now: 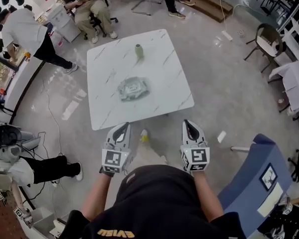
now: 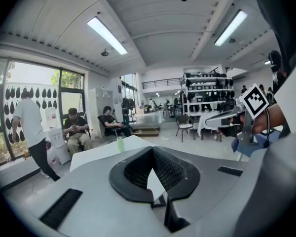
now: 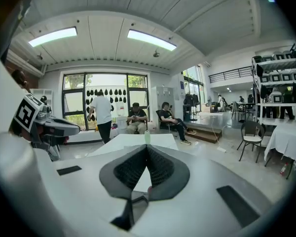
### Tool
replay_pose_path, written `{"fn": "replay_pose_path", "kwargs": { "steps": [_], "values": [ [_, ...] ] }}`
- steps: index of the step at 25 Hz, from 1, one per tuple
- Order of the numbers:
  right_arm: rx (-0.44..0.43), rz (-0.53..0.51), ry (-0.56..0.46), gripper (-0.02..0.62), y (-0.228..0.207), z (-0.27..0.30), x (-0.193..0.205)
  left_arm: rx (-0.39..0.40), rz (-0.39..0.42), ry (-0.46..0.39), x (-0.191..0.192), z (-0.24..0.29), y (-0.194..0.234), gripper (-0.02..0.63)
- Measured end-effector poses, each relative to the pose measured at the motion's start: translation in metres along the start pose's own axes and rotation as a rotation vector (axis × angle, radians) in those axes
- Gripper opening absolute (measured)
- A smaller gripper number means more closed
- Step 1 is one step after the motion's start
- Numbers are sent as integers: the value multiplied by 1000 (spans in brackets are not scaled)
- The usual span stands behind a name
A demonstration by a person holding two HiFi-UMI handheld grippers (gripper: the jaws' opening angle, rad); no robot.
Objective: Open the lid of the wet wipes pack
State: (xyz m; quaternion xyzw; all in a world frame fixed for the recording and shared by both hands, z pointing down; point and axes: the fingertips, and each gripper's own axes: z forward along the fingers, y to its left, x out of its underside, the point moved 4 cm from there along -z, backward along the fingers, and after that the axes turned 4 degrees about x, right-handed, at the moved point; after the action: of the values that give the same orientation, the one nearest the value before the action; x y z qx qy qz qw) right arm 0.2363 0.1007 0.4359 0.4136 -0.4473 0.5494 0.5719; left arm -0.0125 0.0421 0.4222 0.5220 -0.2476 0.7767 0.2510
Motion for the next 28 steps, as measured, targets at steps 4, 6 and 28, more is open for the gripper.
{"fn": "replay_pose_path", "kwargs": {
  "steps": [4,6,28],
  "values": [
    [24,-33,-31,2,8,-26,6,-4,-62,-111,-13,-19,-17,18],
    [-3,-75,-36,2,16,-34,11,-23,-45,-122,-19,-23,-22,18],
    [-86,-72,-106,2,51,-58,-4,85,-65,-82,-30,-58,-43,17]
  ]
}}
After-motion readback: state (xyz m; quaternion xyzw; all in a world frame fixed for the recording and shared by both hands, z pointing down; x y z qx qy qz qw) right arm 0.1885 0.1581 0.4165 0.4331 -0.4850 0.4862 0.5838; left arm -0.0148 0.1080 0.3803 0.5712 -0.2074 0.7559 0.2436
